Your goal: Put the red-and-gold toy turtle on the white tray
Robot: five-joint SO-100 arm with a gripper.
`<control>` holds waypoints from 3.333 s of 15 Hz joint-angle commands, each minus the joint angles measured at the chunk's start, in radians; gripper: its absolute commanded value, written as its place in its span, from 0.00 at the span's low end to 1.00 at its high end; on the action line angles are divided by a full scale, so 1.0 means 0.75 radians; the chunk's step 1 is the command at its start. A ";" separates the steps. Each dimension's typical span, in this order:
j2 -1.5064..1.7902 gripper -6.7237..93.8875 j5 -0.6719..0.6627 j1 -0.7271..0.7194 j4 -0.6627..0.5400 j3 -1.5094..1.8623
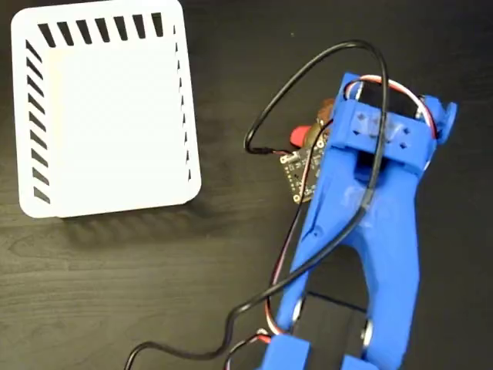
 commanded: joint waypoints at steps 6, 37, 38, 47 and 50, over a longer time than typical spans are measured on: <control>0.022 0.62 -0.008 -0.006 -0.139 0.104; 0.262 0.07 0.767 -0.675 0.565 -0.826; 0.239 0.07 0.820 -0.742 0.565 -0.859; -0.164 0.07 1.219 -1.019 0.503 -1.082; -0.272 0.07 1.252 -1.064 0.485 -1.082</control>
